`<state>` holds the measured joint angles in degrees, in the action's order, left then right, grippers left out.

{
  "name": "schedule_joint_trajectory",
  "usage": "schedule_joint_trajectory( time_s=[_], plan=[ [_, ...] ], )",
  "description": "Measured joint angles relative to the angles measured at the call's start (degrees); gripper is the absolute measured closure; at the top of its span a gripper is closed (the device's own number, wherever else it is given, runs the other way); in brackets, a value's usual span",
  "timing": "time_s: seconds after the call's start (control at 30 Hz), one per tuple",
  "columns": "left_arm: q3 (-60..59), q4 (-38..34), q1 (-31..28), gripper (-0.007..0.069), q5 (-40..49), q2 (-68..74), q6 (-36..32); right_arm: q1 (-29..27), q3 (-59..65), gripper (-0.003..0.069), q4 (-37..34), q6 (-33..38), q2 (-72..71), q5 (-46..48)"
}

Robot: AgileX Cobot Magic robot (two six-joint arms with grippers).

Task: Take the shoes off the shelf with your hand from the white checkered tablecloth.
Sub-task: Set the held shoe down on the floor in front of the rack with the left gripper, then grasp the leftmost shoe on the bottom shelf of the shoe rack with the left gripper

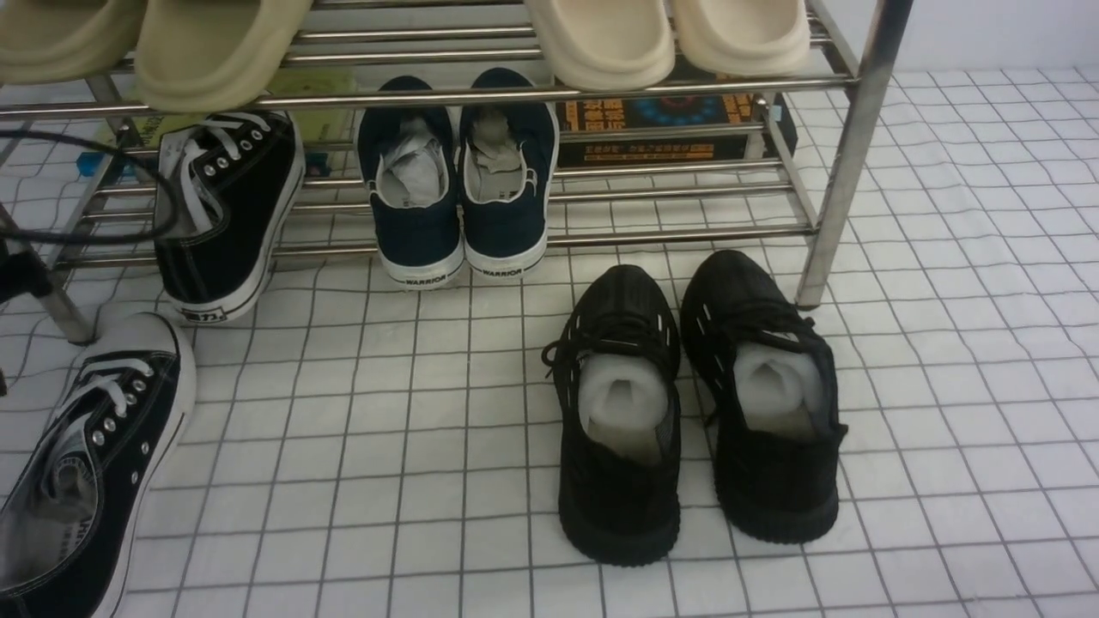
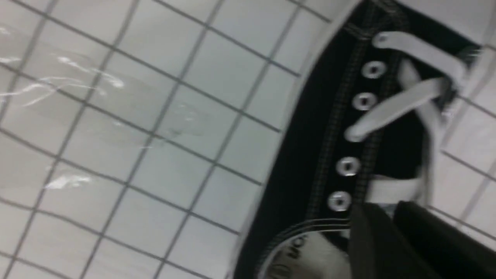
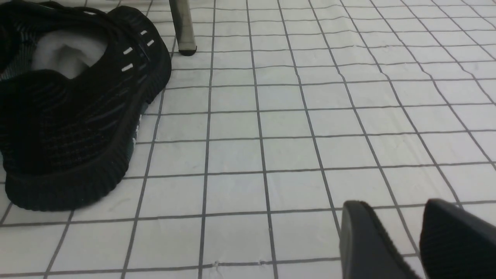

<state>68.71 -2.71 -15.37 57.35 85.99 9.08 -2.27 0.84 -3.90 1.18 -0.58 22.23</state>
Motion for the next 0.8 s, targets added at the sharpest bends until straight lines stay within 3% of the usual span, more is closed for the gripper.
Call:
schedule_joint_trajectory(
  time_s=[0.13,0.3,0.47,0.5,0.57,0.7,0.8],
  plan=[
    [4.3,-3.7,2.8,0.0622,-3.8,2.8,-0.9,0.0,0.0,0.0421,0.0,0.0,0.0,0.0],
    [7.7,-4.5,7.5,0.0585,-8.2,5.1,0.3,0.0,0.0,0.0421,0.0,0.0,0.0,0.0],
    [9.9,-3.7,11.7,0.0408,-15.3,7.8,5.8,0.0,0.0,0.0421,0.0,0.0,0.0,0.0],
    [9.9,-3.7,11.7,0.0400,-15.6,7.9,6.4,0.0,0.0,0.0421,0.0,0.0,0.0,0.0],
    [9.9,-3.4,11.8,0.0302,-18.2,9.6,9.2,0.0,0.0,0.0421,0.0,0.0,0.0,0.0],
    [9.9,-1.3,11.8,0.0235,-20.4,12.3,10.4,0.0,0.0,0.0421,0.0,0.0,0.0,0.0],
    [9.9,0.0,11.8,0.0229,-21.1,14.0,10.5,0.0,0.0,0.0421,0.0,0.0,0.0,0.0]
  ],
)
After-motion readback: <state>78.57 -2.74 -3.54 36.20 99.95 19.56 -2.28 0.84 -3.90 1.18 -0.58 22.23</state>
